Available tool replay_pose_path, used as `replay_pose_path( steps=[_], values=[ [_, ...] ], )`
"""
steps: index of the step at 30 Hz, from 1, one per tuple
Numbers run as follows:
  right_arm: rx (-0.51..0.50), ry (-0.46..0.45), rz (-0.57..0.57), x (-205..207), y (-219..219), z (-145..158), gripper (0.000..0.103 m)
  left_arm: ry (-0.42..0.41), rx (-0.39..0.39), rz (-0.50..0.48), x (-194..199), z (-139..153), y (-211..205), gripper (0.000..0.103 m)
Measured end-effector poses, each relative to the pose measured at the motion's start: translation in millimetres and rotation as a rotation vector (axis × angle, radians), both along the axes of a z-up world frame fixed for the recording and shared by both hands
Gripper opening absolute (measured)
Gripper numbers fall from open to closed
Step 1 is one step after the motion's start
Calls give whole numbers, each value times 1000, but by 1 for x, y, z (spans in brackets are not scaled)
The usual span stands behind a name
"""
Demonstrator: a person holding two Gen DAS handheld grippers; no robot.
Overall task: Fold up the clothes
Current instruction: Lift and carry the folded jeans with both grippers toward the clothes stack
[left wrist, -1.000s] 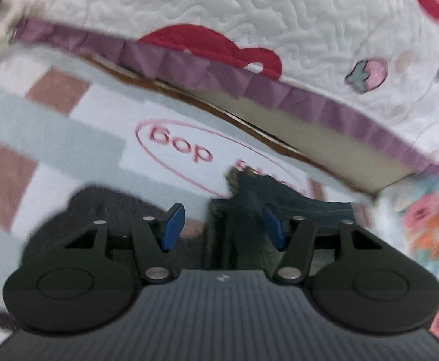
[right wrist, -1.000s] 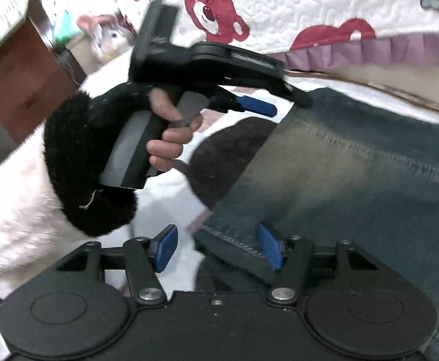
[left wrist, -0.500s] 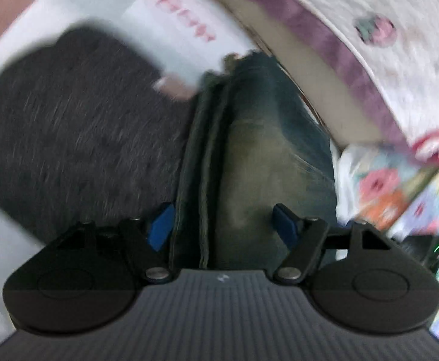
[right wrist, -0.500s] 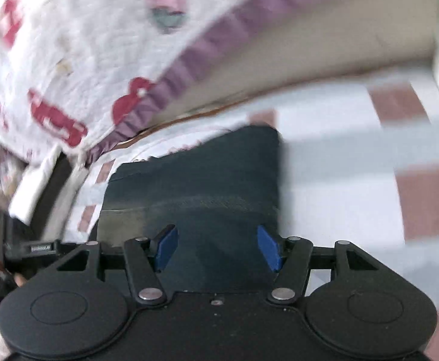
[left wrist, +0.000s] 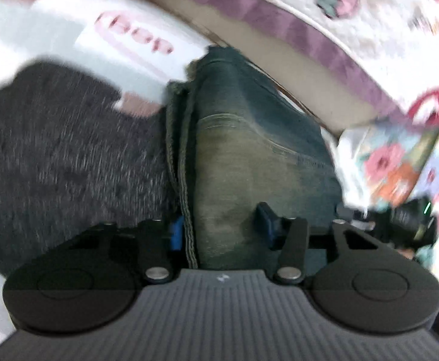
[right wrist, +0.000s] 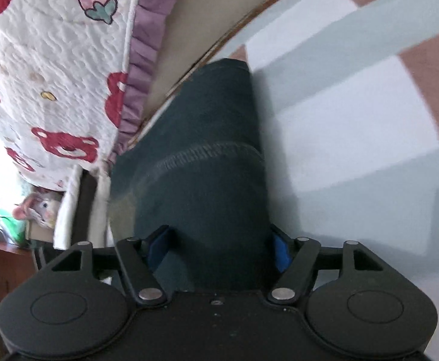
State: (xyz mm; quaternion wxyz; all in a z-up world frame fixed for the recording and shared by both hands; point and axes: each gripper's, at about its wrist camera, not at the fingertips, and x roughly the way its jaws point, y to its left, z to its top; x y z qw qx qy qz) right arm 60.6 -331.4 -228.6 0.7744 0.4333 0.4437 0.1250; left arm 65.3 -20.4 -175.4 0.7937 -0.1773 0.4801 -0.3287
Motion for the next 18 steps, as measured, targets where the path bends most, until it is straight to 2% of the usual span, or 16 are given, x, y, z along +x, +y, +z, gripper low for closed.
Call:
replay_pose_path(
  steps=[2, 3, 5, 7, 9, 12, 14, 16, 18],
  values=[
    [-130, -62, 70, 9, 13, 14, 54, -157, 94, -42, -14, 18, -14, 34],
    [-188, -111, 101, 8, 19, 24, 46, -207, 111, -54, -18, 25, -18, 32],
    [-253, -183, 119, 3, 27, 43, 39, -231, 73, -56, -20, 33, -17, 31],
    [-341, -235, 140, -1, 37, 61, 37, -209, -1, -56, -16, 37, -12, 30],
    [-416, -252, 161, -5, 41, 71, 37, -178, -36, -64, -12, 35, -13, 30],
    [-466, -223, 156, -9, 32, 66, 37, -97, 28, -77, -8, 23, -34, 32],
    [-519, -182, 178, -8, 30, 56, 38, -47, 18, -67, -6, 14, -34, 38],
    [-489, -140, 147, -5, 23, 47, 41, 1, -19, -55, -3, 6, -30, 49],
    [-439, -111, 128, -3, 14, 42, 43, 49, -56, -44, 0, -3, -25, 55]
  ],
)
